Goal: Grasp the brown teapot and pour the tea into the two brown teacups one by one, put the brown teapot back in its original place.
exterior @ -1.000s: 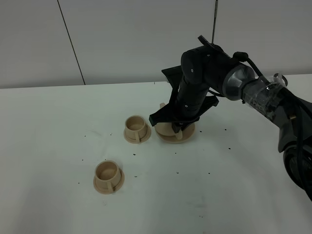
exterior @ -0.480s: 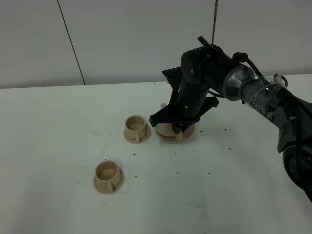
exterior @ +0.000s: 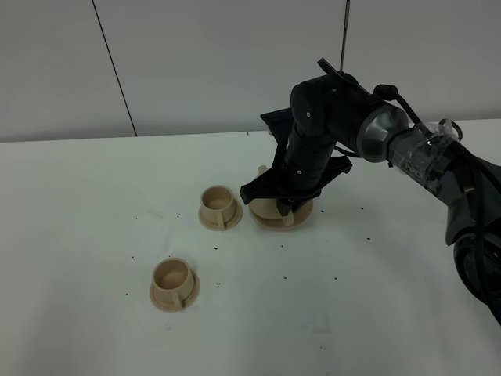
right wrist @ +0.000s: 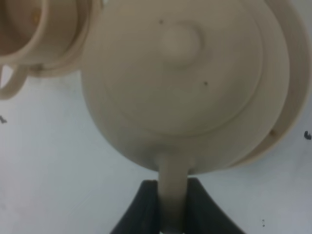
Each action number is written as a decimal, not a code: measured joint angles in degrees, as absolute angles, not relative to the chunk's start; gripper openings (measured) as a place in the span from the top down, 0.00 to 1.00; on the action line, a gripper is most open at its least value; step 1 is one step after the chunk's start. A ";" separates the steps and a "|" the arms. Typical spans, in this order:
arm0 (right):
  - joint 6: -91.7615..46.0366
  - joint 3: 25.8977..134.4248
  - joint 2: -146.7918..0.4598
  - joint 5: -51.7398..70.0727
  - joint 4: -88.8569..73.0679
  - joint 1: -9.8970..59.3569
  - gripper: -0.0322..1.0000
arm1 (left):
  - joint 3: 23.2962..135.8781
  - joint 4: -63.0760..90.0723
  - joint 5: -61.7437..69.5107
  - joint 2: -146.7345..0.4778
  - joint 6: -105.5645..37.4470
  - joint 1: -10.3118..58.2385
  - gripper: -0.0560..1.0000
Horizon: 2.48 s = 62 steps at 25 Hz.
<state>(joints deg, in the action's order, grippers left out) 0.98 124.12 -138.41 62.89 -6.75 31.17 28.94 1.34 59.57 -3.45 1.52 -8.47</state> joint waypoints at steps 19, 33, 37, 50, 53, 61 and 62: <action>2.39 124.12 -139.71 63.64 -6.87 31.17 0.73 | 28.94 1.34 59.57 -3.45 1.52 -8.47 0.72; 0.00 124.12 -139.71 65.22 -6.87 31.17 0.60 | 28.94 1.34 59.57 -3.45 1.52 -8.47 0.72; 0.00 124.12 -139.71 65.44 -6.87 31.17 0.59 | 28.94 1.34 59.57 -3.45 1.52 -8.47 0.72; -3.17 132.10 -139.89 69.31 -6.98 30.19 0.59 | 28.94 1.34 59.57 -3.45 1.52 -8.47 0.72; -4.45 132.11 -139.95 69.43 -8.71 28.68 0.60 | 28.94 1.34 59.57 -3.45 1.52 -8.47 0.72; -7.39 132.11 -140.45 69.49 -13.67 25.55 0.63 | 28.94 1.34 59.57 -3.45 1.52 -8.47 0.72; -7.46 132.11 -140.56 69.49 -13.85 25.55 0.63 | 28.94 1.34 59.57 -3.45 1.52 -8.47 0.72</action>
